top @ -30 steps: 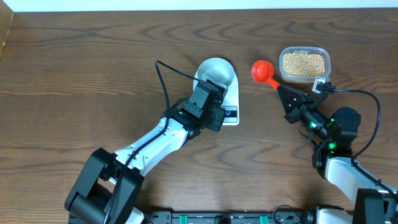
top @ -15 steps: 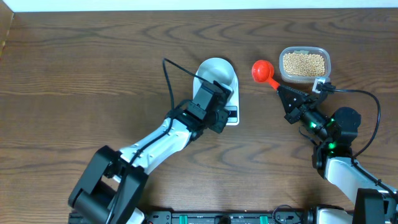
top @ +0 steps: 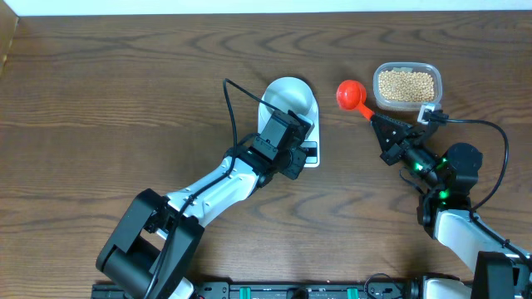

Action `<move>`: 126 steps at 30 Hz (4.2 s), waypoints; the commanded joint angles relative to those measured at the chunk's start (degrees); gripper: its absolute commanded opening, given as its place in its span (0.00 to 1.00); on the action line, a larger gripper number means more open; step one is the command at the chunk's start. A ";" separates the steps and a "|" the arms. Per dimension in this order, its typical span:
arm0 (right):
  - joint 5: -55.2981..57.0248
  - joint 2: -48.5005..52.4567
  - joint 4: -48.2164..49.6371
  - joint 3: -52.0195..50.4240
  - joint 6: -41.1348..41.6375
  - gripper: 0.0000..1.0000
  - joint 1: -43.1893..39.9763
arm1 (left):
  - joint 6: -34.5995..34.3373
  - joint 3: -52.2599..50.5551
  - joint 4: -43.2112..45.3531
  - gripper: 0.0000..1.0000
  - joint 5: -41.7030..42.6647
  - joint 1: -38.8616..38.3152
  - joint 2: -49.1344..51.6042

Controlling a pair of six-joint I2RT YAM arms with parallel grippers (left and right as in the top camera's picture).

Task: Scoop item into bowl and weigh 50g on scale

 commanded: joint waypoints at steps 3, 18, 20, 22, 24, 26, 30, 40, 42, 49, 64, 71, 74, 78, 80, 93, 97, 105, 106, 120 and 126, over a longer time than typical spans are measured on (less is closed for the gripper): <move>0.46 0.17 0.20 0.81 -0.09 0.01 -0.22 | 0.83 1.36 0.90 0.07 0.48 0.20 1.07; 0.46 0.17 0.20 0.81 -0.07 0.01 -0.22 | 0.81 1.36 3.50 0.07 0.52 1.73 3.23; 0.48 0.17 0.20 0.81 -0.09 0.01 -0.22 | 0.81 1.36 3.50 0.07 0.55 1.73 3.21; 0.48 0.17 0.20 0.81 -0.07 0.01 -0.22 | 0.81 1.36 3.48 0.07 0.55 1.73 3.28; 0.48 0.17 0.20 0.81 -0.07 0.01 -0.22 | 0.81 1.36 3.54 0.07 0.57 1.73 3.45; 0.48 0.17 0.20 0.81 -0.07 0.01 -0.22 | 0.81 1.36 3.89 0.07 0.79 1.73 3.82; 0.46 0.17 0.20 0.81 -0.07 0.01 -0.22 | 0.83 1.36 4.37 0.07 1.42 1.73 4.42; 0.46 0.17 0.22 0.81 -0.07 0.01 -0.22 | 1.22 1.36 4.35 0.07 1.60 1.73 4.46; 0.46 0.17 0.20 0.81 -0.07 0.01 -0.22 | 1.22 1.36 4.35 0.07 1.60 1.77 4.50; 0.46 0.17 0.17 0.81 -0.07 0.01 -0.22 | 1.22 1.36 4.35 0.07 1.57 1.79 4.94; 0.46 0.17 0.20 0.81 -0.07 0.01 -0.22 | 0.55 1.18 5.18 0.07 1.68 2.97 8.31; 0.46 0.17 0.20 0.81 -0.04 0.01 -0.22 | 0.57 1.22 3.93 0.07 1.79 3.02 6.14; 0.96 0.17 0.20 0.81 -0.04 0.01 -0.22 | 0.57 1.27 2.12 0.07 1.77 3.02 2.21; 3.28 0.17 0.24 0.81 -0.02 0.01 -0.22 | 0.55 1.27 -0.48 0.07 1.79 3.02 -3.65; 3.52 0.17 0.20 0.81 -0.04 0.01 -0.22 | 0.57 1.27 -1.09 0.07 1.79 3.02 -4.42; 12.22 0.17 -0.85 0.81 -0.02 0.01 -0.22 | 0.57 1.20 -1.53 0.08 1.55 3.02 -3.72; 12.48 0.17 -0.90 0.81 -0.04 0.01 -0.22 | 0.55 1.20 -2.54 0.07 1.55 3.02 -3.72; 12.48 0.17 -0.92 0.81 -0.04 0.01 -0.22 | 0.57 1.20 -12.13 0.07 1.55 3.63 -4.26; 12.48 0.17 -0.92 0.81 -0.04 0.01 -0.22 | 0.59 1.22 -13.57 0.07 1.55 4.07 -4.57; 12.50 0.17 -0.87 0.81 -0.07 0.01 -0.22 | 5.70 1.25 -30.64 0.42 -1.97 14.19 -21.59; 12.48 0.17 -0.90 0.81 -0.07 0.01 -0.22 | 5.70 1.25 -30.73 0.98 -3.93 15.34 -23.43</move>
